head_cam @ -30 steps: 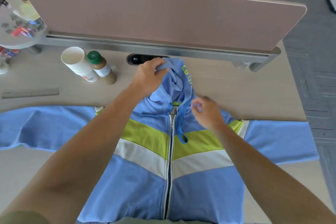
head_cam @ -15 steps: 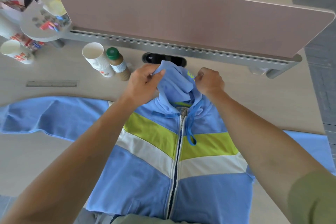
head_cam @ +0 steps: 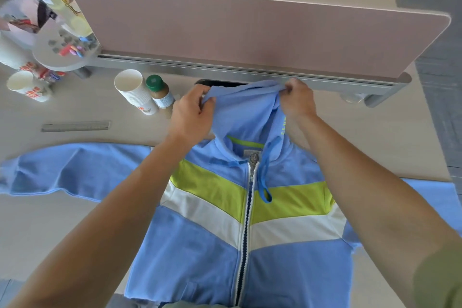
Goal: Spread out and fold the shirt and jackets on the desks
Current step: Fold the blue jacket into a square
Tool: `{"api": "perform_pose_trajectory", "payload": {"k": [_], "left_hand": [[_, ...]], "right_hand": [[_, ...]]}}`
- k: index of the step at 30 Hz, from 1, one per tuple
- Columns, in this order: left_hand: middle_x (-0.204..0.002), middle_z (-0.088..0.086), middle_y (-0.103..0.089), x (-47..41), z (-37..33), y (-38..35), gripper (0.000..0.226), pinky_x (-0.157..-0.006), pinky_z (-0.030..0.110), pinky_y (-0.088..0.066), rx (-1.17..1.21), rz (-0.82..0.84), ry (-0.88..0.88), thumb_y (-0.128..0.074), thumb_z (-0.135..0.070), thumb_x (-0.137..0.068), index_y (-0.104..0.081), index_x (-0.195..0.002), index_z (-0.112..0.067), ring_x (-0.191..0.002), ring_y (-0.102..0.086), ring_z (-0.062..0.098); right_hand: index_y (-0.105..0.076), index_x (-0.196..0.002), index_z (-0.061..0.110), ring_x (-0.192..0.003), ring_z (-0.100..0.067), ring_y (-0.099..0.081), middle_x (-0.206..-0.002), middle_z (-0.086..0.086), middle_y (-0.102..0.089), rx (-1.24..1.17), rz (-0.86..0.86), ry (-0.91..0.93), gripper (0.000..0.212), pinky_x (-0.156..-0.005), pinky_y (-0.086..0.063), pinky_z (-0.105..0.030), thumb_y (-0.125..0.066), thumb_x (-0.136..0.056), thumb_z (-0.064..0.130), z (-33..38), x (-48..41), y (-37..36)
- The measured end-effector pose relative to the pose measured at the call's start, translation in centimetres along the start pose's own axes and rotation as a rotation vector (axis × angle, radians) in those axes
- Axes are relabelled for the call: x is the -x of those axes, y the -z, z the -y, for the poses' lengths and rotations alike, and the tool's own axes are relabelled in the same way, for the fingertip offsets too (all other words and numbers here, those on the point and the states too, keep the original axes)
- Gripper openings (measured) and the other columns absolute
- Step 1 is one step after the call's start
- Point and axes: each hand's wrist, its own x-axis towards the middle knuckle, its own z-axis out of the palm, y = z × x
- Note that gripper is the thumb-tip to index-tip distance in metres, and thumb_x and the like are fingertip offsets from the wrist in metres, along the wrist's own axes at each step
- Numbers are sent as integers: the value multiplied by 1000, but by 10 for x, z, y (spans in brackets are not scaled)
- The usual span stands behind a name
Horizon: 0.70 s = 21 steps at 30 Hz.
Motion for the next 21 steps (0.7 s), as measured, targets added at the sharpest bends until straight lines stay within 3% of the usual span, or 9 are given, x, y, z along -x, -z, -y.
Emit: {"api": "perform_pose_trajectory", "payload": {"k": [4, 7, 9, 10, 12, 15, 19, 21], "left_hand": [[-82, 16, -65, -7, 4, -11, 22, -62, 37, -34, -118, -142, 46, -45, -12, -98, -58, -115, -7, -79, -58, 42], [-90, 20, -67, -13, 3, -12, 31, -66, 36, -37, -127, -166, -2, -41, -1, -92, -60, -115, -5, -85, -59, 43], [-85, 14, -65, -18, -2, -10, 35, -67, 33, -37, -69, -169, -59, -39, 0, -87, -62, -113, -5, -82, -58, 37], [-79, 8, -61, -21, -6, -8, 38, -66, 32, -39, -36, -169, -87, -37, 0, -84, -62, -112, -6, -76, -55, 32], [-71, -5, -54, -23, -13, -7, 41, -62, 25, -39, 10, -161, -136, -35, 2, -81, -62, -111, -7, -63, -49, 14], [-65, -18, -46, -23, -20, -7, 40, -55, 9, -31, 35, -132, -160, -38, 7, -83, -63, -109, -9, -55, -47, -2], [-73, -18, -51, -19, -19, -1, 38, -60, 15, -36, 63, -139, -144, -42, 4, -84, -64, -110, -12, -62, -48, 4], [-85, -20, -53, -17, -18, 2, 37, -70, 17, -42, 64, -161, -175, -44, 5, -84, -65, -110, -11, -75, -53, 13]], "right_hand": [[-60, -93, 19, -70, -18, -49, -81, -3, -58, -213, 99, 170, 13, -56, -39, -22, -51, -94, 10, 17, -2, 32], [-63, -93, 17, -71, -17, -48, -84, -9, -58, -343, 303, 154, 6, -60, -37, -24, -65, -90, 11, 15, 4, 50], [-63, -91, 19, -69, -18, -49, -82, -8, -56, -355, 453, 39, 5, -65, -41, -29, -67, -91, 16, 8, 8, 51], [-61, -96, 19, -67, -19, -51, -83, -8, -57, -319, 512, -46, 5, -65, -44, -29, -66, -94, 21, 3, 12, 44], [-53, -108, 19, -63, -21, -61, -85, -7, -63, -212, 509, -163, 29, -65, -53, -32, -67, -92, 38, -8, 18, 22], [-49, -124, 21, -89, -23, -66, -101, -4, -65, 96, 401, -26, 64, -83, -55, -37, -72, -79, 61, -13, 25, -7], [-47, -133, 24, -104, -22, -57, -117, 1, -55, 217, 574, 183, 73, -88, -49, -38, -75, -75, 58, 4, 37, -31], [-48, -131, 24, -107, -27, -58, -122, -2, -53, 305, 520, 240, 65, -89, -50, -42, -71, -79, 54, 8, 40, -41]]}}
